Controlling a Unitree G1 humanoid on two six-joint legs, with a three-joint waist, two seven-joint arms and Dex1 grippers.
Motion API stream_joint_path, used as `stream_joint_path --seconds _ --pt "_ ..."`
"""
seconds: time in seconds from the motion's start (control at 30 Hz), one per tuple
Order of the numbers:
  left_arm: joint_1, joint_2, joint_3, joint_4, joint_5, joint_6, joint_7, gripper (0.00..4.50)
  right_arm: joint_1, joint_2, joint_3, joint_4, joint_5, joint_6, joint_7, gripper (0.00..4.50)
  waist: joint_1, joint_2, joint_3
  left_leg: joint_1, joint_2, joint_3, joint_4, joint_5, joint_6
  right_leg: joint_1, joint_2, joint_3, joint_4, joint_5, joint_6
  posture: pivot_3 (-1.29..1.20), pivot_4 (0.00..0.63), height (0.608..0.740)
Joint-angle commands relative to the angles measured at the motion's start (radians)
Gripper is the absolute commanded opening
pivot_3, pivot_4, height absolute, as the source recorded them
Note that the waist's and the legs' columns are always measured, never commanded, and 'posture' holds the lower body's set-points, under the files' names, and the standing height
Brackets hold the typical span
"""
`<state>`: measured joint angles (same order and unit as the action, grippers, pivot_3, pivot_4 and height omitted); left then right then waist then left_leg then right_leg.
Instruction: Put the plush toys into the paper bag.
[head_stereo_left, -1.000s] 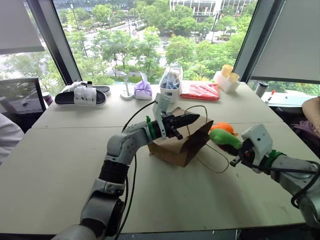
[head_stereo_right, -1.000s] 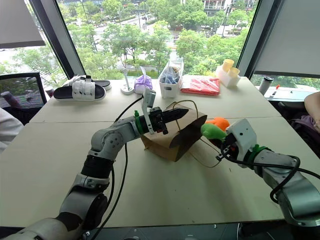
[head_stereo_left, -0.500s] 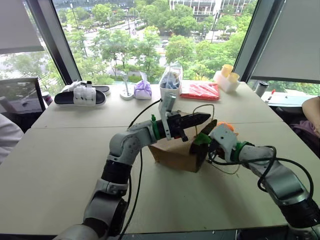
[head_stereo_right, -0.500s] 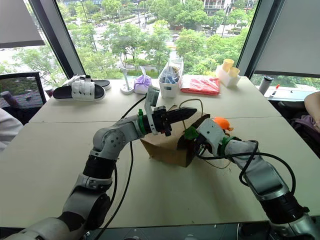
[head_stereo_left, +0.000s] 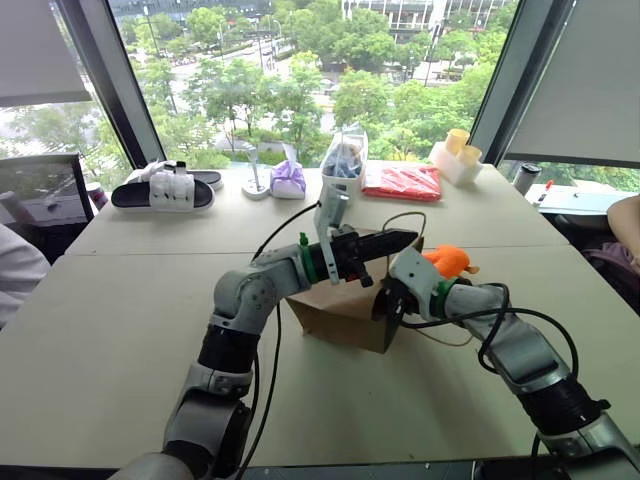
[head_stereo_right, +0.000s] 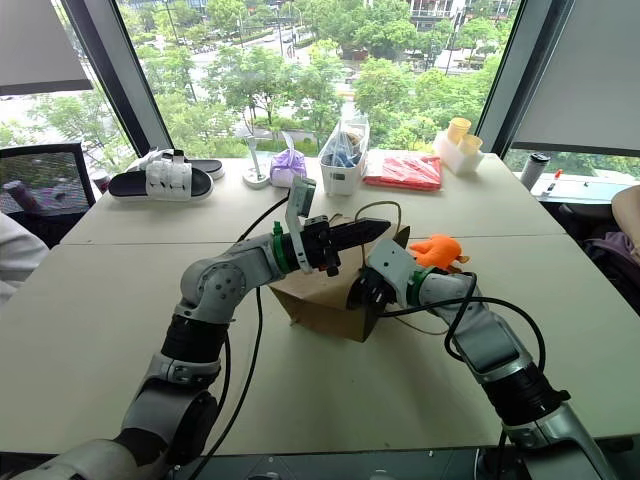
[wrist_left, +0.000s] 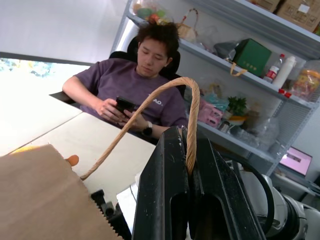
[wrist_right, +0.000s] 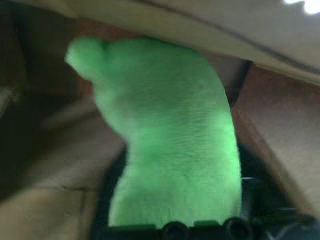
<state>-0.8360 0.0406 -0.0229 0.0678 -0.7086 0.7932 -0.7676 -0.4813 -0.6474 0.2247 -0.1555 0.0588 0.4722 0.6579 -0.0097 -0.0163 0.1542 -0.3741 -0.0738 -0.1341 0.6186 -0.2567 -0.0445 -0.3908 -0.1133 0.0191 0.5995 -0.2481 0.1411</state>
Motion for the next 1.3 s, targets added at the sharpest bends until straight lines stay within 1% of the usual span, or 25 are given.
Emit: stream_joint_path --seconds 0.03,0.07,0.2,0.33,0.47,0.5,0.53,0.57,0.63,0.73,0.77,0.87,0.97,1.07,1.1,1.17,1.3 --pt "-0.008 0.003 0.016 -0.011 0.003 -0.029 0.013 0.0 0.02 -0.006 -0.079 -0.056 0.018 -0.002 -0.008 4.0 0.0 0.0 0.0 0.0 0.0 0.0 0.0 0.0 0.0 0.0 0.0 0.0 0.0 0.0 0.0 0.0 0.15 0.74" --pt "-0.008 0.003 0.019 -0.007 0.008 -0.036 0.021 0.0 0.032 -0.005 -0.103 -0.07 0.031 0.001 -0.01 4.48 0.0 0.0 0.0 0.0 0.0 0.0 0.0 0.0 0.0 0.0 0.0 0.0 0.0 0.0 0.0 0.0 0.15 0.74" --pt "-0.02 -0.003 0.045 0.041 0.032 -0.079 0.07 0.0 0.115 0.009 -0.26 -0.178 0.17 0.059 0.006 4.48 0.001 0.0 0.0 0.0 0.0 0.0 0.0 -0.001 0.001 0.0 0.0 0.0 0.0 0.0 0.0 0.0 0.15 0.74" --pt "-0.031 0.003 0.076 0.071 0.03 -0.098 0.094 0.0 0.184 0.022 -0.46 -0.287 0.364 0.19 -0.002 4.48 0.002 0.0 0.0 0.0 0.0 -0.001 0.0 -0.002 0.004 0.0 0.0 0.0 0.0 0.0 0.0 0.0 0.15 0.74" --pt "-0.03 0.015 0.091 0.066 0.02 -0.093 0.1 0.0 0.204 0.027 -0.601 -0.305 0.472 0.266 -0.05 4.48 0.0 0.0 0.0 0.0 0.0 0.0 0.0 -0.002 0.004 0.0 0.0 0.0 0.0 0.0 0.0 0.0 0.15 0.74" --pt "-0.027 0.022 0.098 0.059 0.013 -0.085 0.102 0.0 0.191 0.045 -0.642 -0.265 0.477 0.262 -0.091 4.48 0.0 0.0 0.0 0.0 0.0 0.0 0.0 -0.002 0.004 0.0 0.0 0.0 0.0 0.0 0.0 0.0 0.15 0.74" --pt "-0.024 0.029 0.104 0.051 0.008 -0.078 0.102 0.0 0.169 0.061 -0.657 -0.207 0.45 0.24 -0.142 4.48 -0.001 0.0 0.0 0.001 0.0 0.0 0.0 -0.002 0.004 0.001 0.0 0.0 0.0 0.0 0.0 0.0 0.15 0.74" --pt "-0.022 0.033 0.106 0.045 0.004 -0.074 0.105 0.0 0.136 0.068 -0.641 -0.126 0.392 0.218 -0.203 4.48 -0.002 0.0 0.0 0.001 0.0 0.0 0.0 -0.002 0.004 0.001 0.0 0.0 0.001 0.0 0.0 0.0 0.15 0.74" --pt "-0.018 0.038 0.107 0.037 -0.001 -0.068 0.108 0.0 0.073 0.067 -0.562 0.026 0.271 0.17 -0.293 4.48 -0.003 0.0 0.0 0.001 0.0 0.002 0.001 -0.002 0.004 0.001 0.0 0.001 0.001 0.0 0.0 0.0 0.15 0.74" --pt "-0.014 0.039 0.102 0.029 0.001 -0.063 0.108 0.0 -0.058 0.113 -0.488 0.247 0.186 0.131 -0.377 4.48 -0.006 0.001 0.0 0.002 0.0 0.002 0.001 -0.002 0.004 0.0 0.0 0.001 0.003 0.0 -0.001 0.0 0.15 0.74" --pt "-0.013 0.039 0.1 0.028 0.003 -0.063 0.109 0.0 -0.124 0.136 -0.469 0.368 0.157 0.109 -0.412 4.48 -0.008 0.001 0.0 0.002 0.0 0.002 0.001 -0.002 0.004 -0.001 0.0 0.002 0.004 0.0 -0.001 0.0 0.15 0.74" --pt "-0.011 0.036 0.099 0.028 0.006 -0.066 0.112 0.0 -0.271 0.183 -0.449 0.661 0.119 0.023 -0.449 4.48 -0.01 0.001 0.0 0.001 0.001 0.004 -0.001 0.001 -0.001 -0.003 0.0 0.003 0.004 0.0 -0.001 0.0 0.15 0.74" --pt "-0.006 0.031 0.094 0.021 0.01 -0.072 0.116 0.0 -0.379 0.198 -0.44 0.911 0.093 -0.038 -0.466 4.48 -0.005 0.001 -0.001 0.001 0.001 0.003 -0.004 0.003 -0.004 -0.004 0.0 0.003 0.004 0.0 -0.001 0.0 0.15 0.74" --pt "0.001 0.028 0.085 0.009 0.017 -0.079 0.12 0.0 -0.431 0.19 -0.403 1.062 0.051 -0.081 -0.463 4.48 -0.004 0.001 0.0 0.0 0.0 0.003 -0.004 0.003 -0.004 -0.004 0.0 0.003 0.003 0.0 -0.001 0.0 0.15 0.74" --pt "0.006 0.024 0.082 -0.001 0.019 -0.086 0.12 0.0 -0.433 0.186 -0.39 1.087 0.037 -0.093 -0.454 4.24 -0.005 0.001 -0.001 0.0 0.0 0.003 -0.004 0.003 -0.004 -0.004 0.0 0.003 0.003 0.001 -0.001 0.0 0.15 0.74" --pt "0.017 0.011 0.072 -0.025 0.027 -0.108 0.126 0.0 -0.426 0.178 -0.359 1.113 0.012 -0.107 -0.425 3.63 -0.006 0.001 -0.001 0.0 0.0 0.003 -0.004 0.002 -0.004 -0.003 -0.001 0.003 0.001 0.001 -0.001 0.0 0.15 0.74" --pt "0.035 -0.014 0.068 -0.056 0.017 -0.105 0.143 0.0 -0.43 0.175 -0.35 1.141 0.001 -0.131 -0.408 1.72 -0.009 0.001 -0.001 0.001 0.0 0.003 -0.003 0.002 -0.004 -0.002 0.0 0.003 0.0 0.001 -0.001 0.0 0.15 0.74"
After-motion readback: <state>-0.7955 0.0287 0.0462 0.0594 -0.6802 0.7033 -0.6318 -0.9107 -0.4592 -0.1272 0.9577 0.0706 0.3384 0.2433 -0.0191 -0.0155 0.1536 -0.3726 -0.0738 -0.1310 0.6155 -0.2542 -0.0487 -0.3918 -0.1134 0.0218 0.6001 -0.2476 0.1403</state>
